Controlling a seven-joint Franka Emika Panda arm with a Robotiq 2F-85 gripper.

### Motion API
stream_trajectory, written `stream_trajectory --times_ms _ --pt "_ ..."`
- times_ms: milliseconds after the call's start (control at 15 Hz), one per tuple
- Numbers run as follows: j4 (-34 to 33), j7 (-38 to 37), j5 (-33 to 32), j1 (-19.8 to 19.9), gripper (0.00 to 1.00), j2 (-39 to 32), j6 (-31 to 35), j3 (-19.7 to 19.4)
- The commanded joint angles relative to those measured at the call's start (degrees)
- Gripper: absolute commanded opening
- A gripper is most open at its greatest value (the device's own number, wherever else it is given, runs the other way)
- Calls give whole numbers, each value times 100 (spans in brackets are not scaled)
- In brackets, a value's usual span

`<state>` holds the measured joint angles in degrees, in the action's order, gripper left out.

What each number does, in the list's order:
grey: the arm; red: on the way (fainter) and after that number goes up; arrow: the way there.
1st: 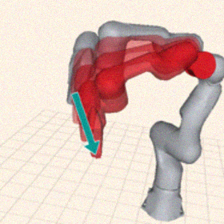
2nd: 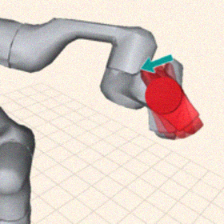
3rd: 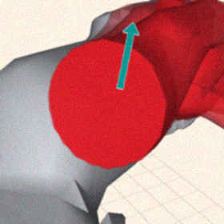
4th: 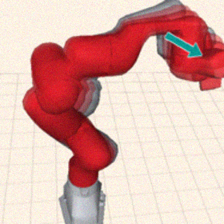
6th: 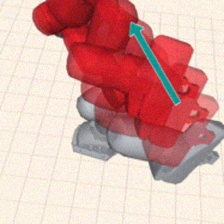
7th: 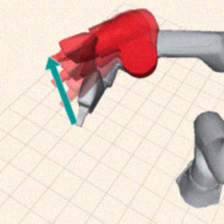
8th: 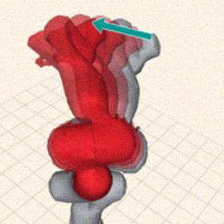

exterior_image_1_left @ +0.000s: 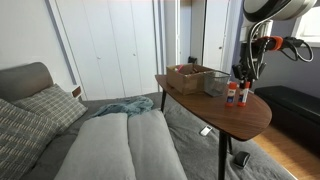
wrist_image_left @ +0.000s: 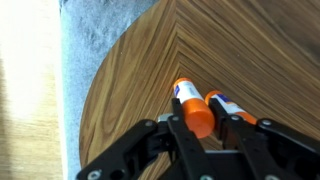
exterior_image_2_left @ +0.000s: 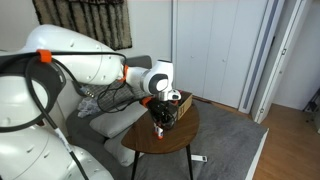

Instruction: Pick up the glue stick to the right and move it close to the glue stick on the left, pick up both glue sticks together and put them in the gray pen holder

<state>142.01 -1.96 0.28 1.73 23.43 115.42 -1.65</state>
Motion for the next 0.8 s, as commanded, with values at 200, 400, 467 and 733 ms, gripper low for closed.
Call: stream_trajectory --times_ms 200,400,467,733 --pt "258 -25 123 -16 8 213 367 6" --pt "289 -69 71 6 62 214 444 21" --pt "298 -75 67 10 69 217 459 21" --pt "313 -90 25 38 96 275 471 19"
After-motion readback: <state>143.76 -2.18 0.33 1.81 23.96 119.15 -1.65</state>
